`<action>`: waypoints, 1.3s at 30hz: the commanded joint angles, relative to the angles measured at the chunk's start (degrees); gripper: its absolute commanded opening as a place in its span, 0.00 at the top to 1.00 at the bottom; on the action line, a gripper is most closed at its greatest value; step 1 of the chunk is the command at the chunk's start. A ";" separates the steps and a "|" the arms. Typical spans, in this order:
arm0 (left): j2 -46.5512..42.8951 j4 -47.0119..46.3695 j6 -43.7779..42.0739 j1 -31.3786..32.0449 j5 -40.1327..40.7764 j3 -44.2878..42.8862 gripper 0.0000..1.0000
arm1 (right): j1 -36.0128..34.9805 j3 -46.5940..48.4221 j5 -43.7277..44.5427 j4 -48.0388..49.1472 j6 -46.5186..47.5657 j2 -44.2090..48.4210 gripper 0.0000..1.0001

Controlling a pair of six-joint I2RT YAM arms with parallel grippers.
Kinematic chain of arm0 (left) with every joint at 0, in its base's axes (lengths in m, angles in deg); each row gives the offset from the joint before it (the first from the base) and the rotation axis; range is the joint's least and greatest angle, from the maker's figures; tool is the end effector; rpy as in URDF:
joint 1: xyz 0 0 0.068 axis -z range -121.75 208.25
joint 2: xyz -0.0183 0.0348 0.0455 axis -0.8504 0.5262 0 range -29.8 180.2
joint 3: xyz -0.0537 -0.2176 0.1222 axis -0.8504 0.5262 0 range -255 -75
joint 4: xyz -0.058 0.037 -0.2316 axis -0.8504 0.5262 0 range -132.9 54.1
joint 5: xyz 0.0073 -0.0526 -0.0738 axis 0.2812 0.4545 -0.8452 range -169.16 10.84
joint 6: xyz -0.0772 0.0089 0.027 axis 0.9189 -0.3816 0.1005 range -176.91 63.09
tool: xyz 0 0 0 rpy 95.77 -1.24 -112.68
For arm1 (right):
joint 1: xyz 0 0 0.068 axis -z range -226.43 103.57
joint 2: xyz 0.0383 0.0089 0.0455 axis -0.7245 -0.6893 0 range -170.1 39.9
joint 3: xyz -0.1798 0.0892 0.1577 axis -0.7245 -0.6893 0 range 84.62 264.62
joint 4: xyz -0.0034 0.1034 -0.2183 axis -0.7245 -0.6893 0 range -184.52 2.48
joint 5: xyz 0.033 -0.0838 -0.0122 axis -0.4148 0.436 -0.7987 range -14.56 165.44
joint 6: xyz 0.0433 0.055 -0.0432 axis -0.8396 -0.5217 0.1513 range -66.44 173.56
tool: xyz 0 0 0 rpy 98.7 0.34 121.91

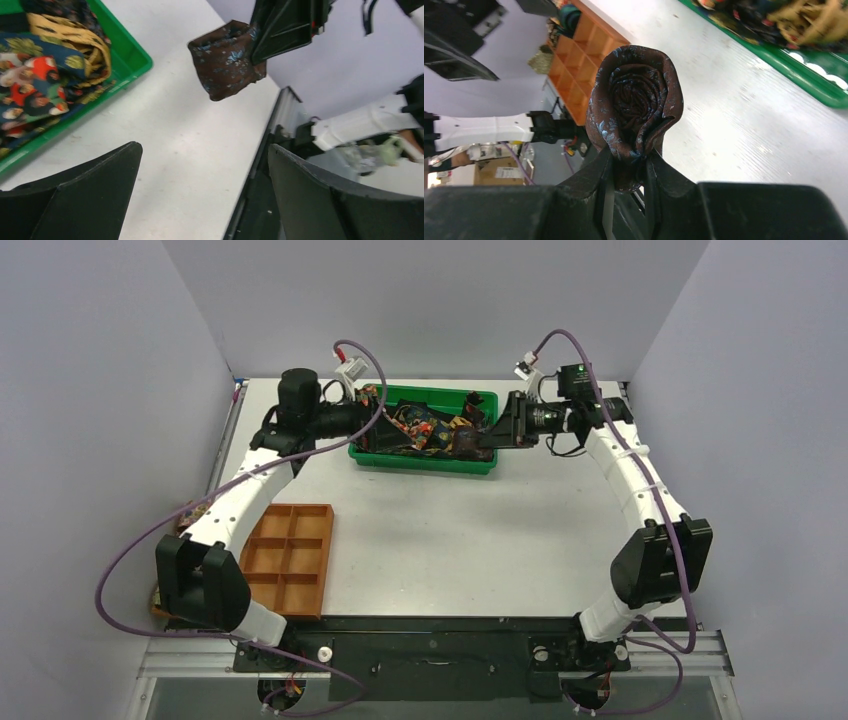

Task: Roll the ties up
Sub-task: Pick up the tie at the center of the board, then place the tie in the storage box.

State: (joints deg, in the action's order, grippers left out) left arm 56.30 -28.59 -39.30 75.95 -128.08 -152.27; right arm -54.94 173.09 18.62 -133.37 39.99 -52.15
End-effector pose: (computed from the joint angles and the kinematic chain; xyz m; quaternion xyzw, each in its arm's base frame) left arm 0.3121 -0.1563 0.3363 0.2287 0.7594 -0.4814 0.3731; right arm 0.3168 0.1081 0.3191 -0.1285 0.8315 0.4964 0.2138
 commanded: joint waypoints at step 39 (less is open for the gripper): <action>-0.65 -51.65 54.63 5.49 -9.10 14.05 0.32 | -14.16 -9.22 -7.38 35.69 -31.42 9.37 1.00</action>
State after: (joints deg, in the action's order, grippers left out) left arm 55.47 -75.91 14.57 80.88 -137.88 -136.75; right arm -68.65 164.21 12.02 -99.99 8.70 -44.68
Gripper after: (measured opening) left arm 0.732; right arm 0.175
